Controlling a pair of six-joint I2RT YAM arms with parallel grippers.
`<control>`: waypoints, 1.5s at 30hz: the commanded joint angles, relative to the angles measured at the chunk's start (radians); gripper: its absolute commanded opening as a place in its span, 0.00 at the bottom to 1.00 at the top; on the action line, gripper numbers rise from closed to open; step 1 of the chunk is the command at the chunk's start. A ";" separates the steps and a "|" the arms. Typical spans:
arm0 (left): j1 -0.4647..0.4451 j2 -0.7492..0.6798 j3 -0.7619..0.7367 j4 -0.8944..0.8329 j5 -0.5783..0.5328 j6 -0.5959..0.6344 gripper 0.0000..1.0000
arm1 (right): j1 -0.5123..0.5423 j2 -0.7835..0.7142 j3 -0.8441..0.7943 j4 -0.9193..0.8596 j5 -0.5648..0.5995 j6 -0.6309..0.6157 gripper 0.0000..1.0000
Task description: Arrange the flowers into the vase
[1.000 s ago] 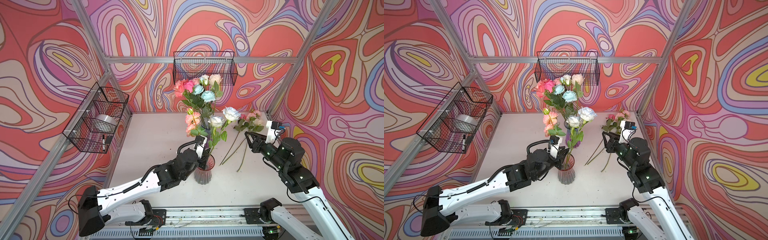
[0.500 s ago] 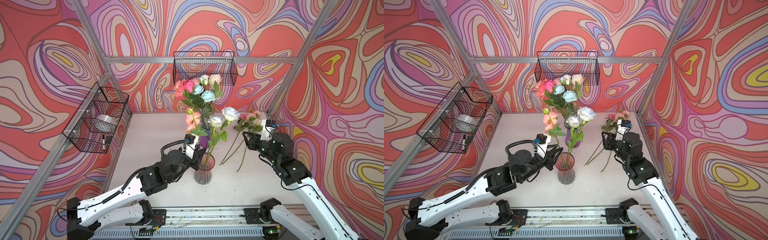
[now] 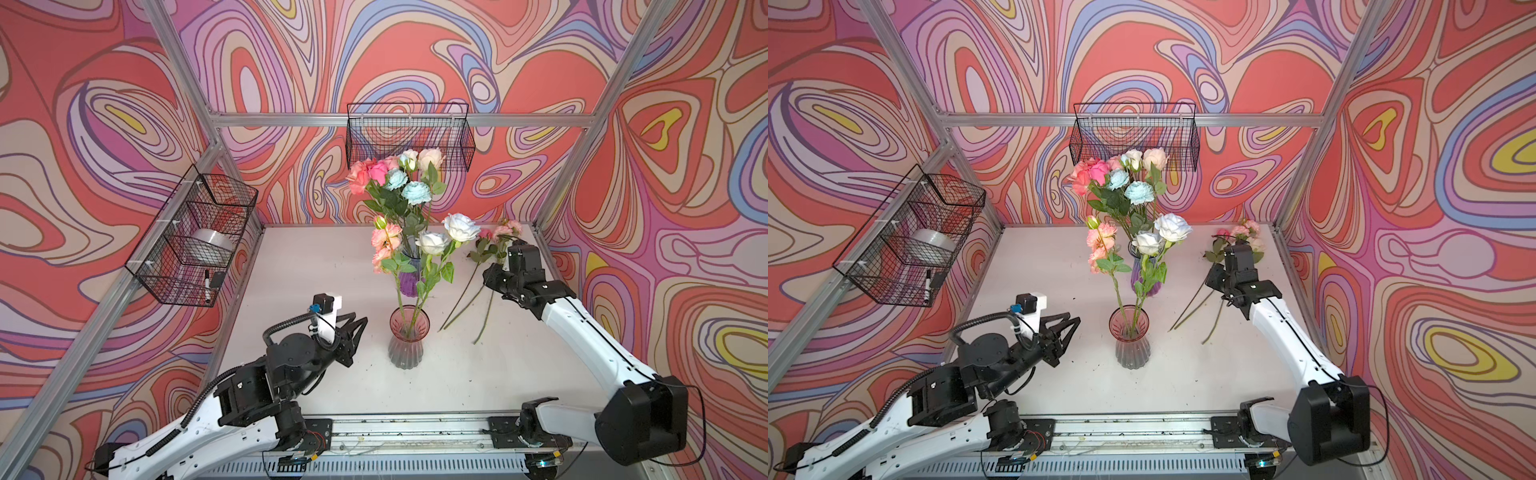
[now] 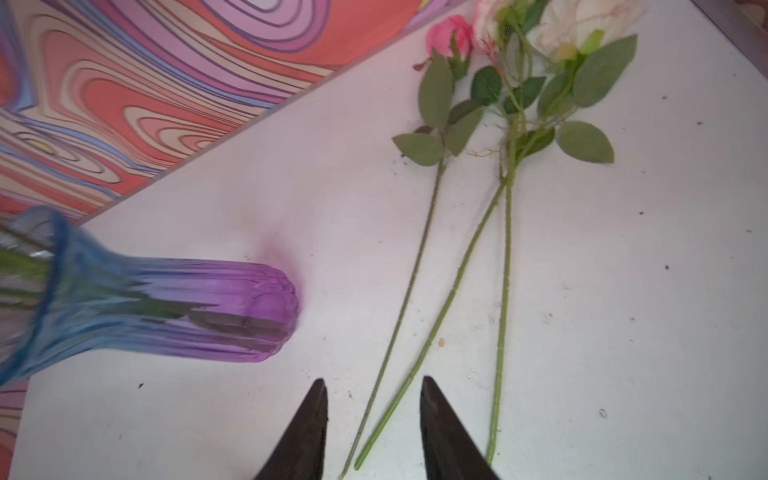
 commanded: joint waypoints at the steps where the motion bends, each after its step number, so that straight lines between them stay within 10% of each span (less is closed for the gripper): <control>1: 0.002 -0.006 -0.104 -0.089 0.006 -0.146 0.35 | -0.084 0.092 0.046 -0.004 -0.042 -0.004 0.38; 19: 0.080 0.483 -0.362 0.569 0.349 -0.277 0.36 | -0.236 0.449 0.201 -0.009 -0.139 -0.136 0.38; 38: 0.140 0.757 -0.231 0.703 0.473 -0.200 0.35 | -0.237 0.635 0.221 0.024 -0.176 -0.136 0.24; 45: 0.152 0.775 -0.208 0.693 0.487 -0.193 0.35 | -0.237 0.632 0.208 0.037 -0.167 -0.139 0.06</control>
